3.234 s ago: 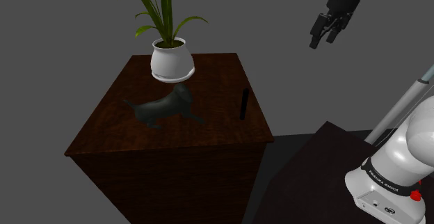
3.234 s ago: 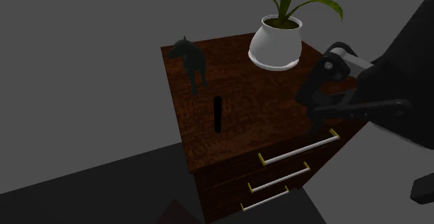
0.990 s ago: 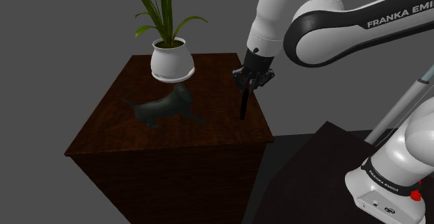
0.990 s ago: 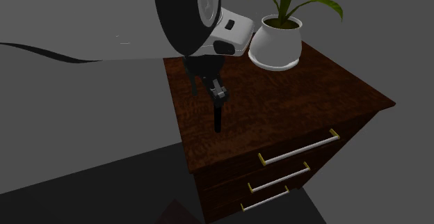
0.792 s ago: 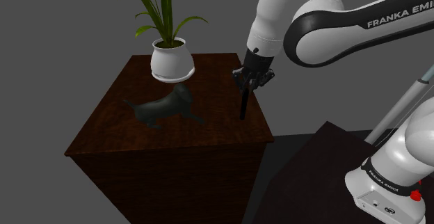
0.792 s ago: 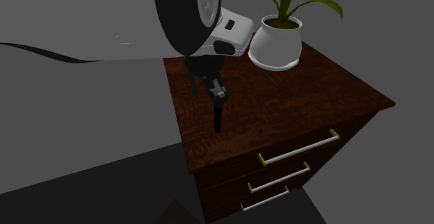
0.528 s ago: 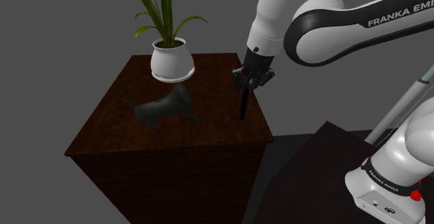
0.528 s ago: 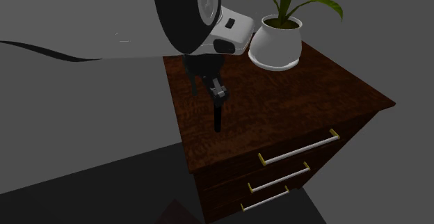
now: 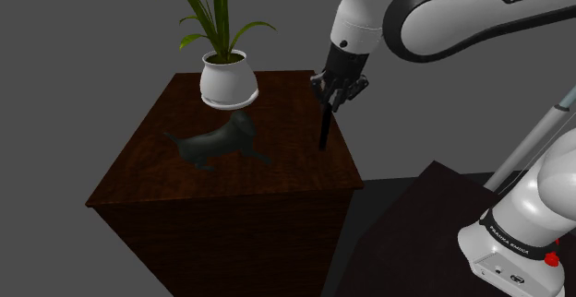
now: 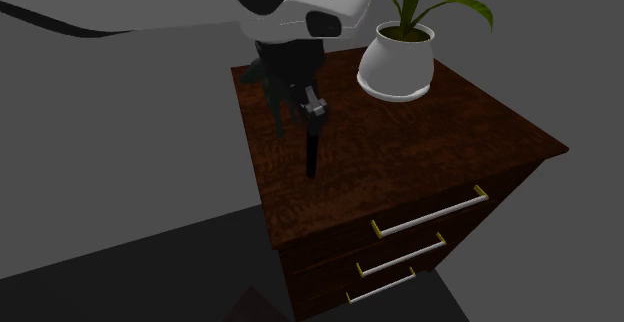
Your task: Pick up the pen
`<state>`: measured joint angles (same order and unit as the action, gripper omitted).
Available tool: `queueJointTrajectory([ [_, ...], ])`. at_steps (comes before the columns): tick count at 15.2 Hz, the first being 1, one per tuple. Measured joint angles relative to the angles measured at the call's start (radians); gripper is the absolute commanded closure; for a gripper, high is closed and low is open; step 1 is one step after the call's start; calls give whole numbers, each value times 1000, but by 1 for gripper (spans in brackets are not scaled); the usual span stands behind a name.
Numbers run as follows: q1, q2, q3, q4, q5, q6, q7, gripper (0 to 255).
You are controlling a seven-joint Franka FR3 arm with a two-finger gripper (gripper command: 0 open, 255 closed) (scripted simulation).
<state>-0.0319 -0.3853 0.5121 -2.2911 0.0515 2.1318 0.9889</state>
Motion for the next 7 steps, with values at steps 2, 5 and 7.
queueJointTrajectory([
  [2, 0, -8, -7, 18, 2, -26, -8, 255],
  [5, -1, -12, -13, 58, 2, -69, -13, 255],
  [7, -1, -16, -15, 75, 3, -90, -14, 255],
])
